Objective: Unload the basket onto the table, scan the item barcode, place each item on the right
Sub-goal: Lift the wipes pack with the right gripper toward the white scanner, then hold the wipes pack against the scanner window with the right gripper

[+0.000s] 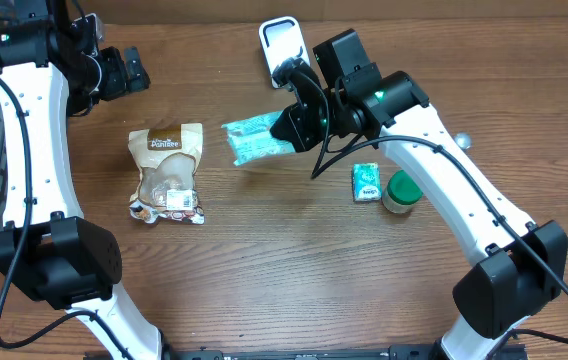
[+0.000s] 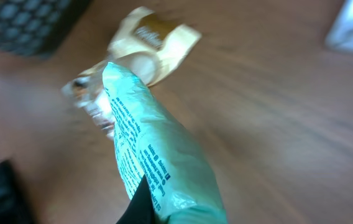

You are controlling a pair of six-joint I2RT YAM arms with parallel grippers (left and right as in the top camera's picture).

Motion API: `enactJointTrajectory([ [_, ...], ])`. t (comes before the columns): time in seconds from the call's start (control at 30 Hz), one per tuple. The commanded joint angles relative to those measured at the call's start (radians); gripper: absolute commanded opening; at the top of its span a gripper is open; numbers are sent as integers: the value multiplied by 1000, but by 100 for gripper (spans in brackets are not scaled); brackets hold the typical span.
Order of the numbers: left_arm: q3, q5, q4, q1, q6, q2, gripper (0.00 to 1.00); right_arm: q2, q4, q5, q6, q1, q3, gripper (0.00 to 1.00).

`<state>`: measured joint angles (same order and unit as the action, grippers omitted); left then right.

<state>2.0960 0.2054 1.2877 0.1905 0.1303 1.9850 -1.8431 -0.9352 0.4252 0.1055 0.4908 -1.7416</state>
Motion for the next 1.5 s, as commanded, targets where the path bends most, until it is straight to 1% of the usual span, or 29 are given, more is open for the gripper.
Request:
enactJointTrajectory([
  [0.0, 5, -6, 1, -1, -3, -10, 100, 11, 34, -191, 52, -4, -101, 4],
  [0.1, 5, -6, 1, -1, -3, -10, 100, 11, 107, -352, 111, 2, -118, 4],
  [0.17, 5, -6, 1, -1, -3, -10, 100, 10, 173, -450, 175, 4, -117, 4],
  [0.27, 5, -6, 1, -1, -3, -10, 100, 8, 277, -548, 274, 4, -117, 4],
  [0.5, 5, -6, 1, -1, -3, -10, 99, -18, 505, -660, 460, 5, -117, 4],
  [0.67, 5, -6, 1, 0, -3, -10, 100, -57, 608, -766, 581, 5, -117, 4],
  [0.77, 5, -6, 1, 0, -3, -10, 99, -97, 669, -825, 630, 4, -117, 4],
  [0.87, 5, -6, 1, -3, -3, -10, 100, -138, 710, -834, 660, 3, -117, 4],
  [1.07, 5, -6, 1, -3, -3, -10, 99, -235, 828, -899, 669, 3, -117, 4],
  [1.23, 5, -6, 1, -1, -3, -10, 100, -288, 903, -900, 689, 3, -117, 4],
  [1.33, 5, -6, 1, -1, -3, -10, 99, -313, 932, -900, 690, 3, -117, 4],
  [1.47, 5, -6, 1, -1, -3, -10, 100, -338, 926, -900, 692, 4, -116, 4],
])
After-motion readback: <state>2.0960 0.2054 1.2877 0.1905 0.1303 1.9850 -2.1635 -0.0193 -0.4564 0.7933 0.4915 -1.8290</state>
